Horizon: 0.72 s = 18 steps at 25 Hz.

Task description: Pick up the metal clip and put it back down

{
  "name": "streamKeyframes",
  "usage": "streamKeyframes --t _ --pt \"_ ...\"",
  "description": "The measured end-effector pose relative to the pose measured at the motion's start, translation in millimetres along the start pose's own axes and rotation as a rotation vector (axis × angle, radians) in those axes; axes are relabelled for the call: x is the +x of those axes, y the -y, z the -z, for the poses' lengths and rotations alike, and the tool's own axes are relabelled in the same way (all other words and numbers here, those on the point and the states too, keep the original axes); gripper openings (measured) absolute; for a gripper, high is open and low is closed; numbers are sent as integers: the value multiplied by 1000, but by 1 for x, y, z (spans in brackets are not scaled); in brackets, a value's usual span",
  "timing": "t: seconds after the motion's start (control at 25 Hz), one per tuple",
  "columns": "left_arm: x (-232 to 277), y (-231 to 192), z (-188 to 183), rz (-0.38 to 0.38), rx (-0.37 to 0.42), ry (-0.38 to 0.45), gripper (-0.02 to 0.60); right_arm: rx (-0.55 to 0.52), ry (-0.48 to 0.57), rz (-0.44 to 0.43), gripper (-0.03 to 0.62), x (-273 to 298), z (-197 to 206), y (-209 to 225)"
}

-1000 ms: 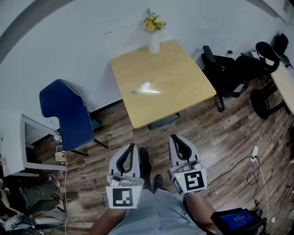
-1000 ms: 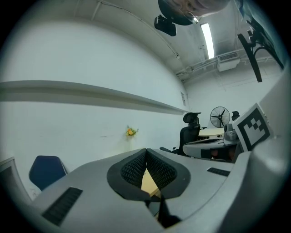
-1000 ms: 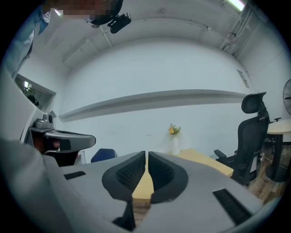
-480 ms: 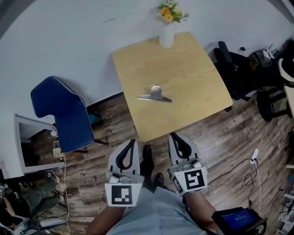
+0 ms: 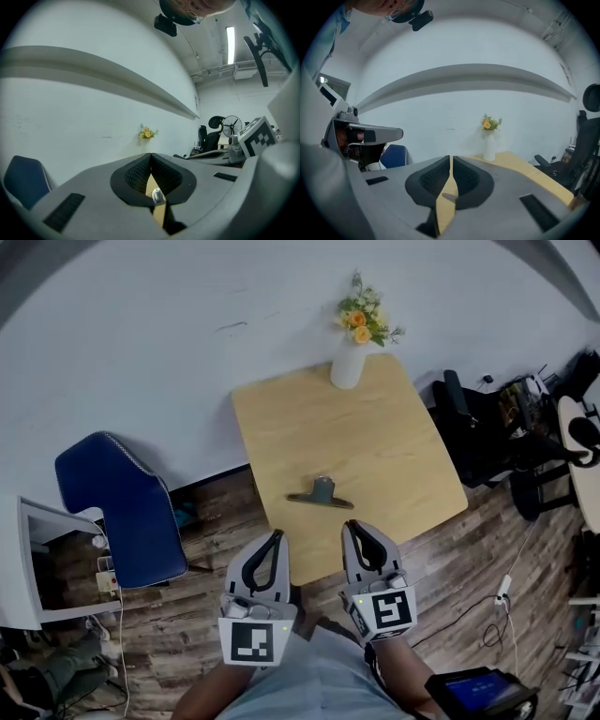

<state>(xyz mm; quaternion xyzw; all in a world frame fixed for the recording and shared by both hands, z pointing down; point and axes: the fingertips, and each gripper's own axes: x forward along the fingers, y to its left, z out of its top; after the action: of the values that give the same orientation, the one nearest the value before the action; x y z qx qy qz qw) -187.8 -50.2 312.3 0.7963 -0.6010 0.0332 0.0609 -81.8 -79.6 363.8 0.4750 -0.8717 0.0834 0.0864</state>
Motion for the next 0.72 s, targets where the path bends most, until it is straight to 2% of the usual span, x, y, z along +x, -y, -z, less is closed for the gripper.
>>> streamKeyframes --t 0.32,0.52,0.72 --pt "35 -9 -14 -2 -9 -7 18 -7 17 -4 51 30 -25 25" --pt "69 -10 -4 -12 -6 -42 18 20 -10 -34 51 56 -14 49" --pt "110 -5 17 -32 -30 -106 18 44 -64 -104 51 89 6 75"
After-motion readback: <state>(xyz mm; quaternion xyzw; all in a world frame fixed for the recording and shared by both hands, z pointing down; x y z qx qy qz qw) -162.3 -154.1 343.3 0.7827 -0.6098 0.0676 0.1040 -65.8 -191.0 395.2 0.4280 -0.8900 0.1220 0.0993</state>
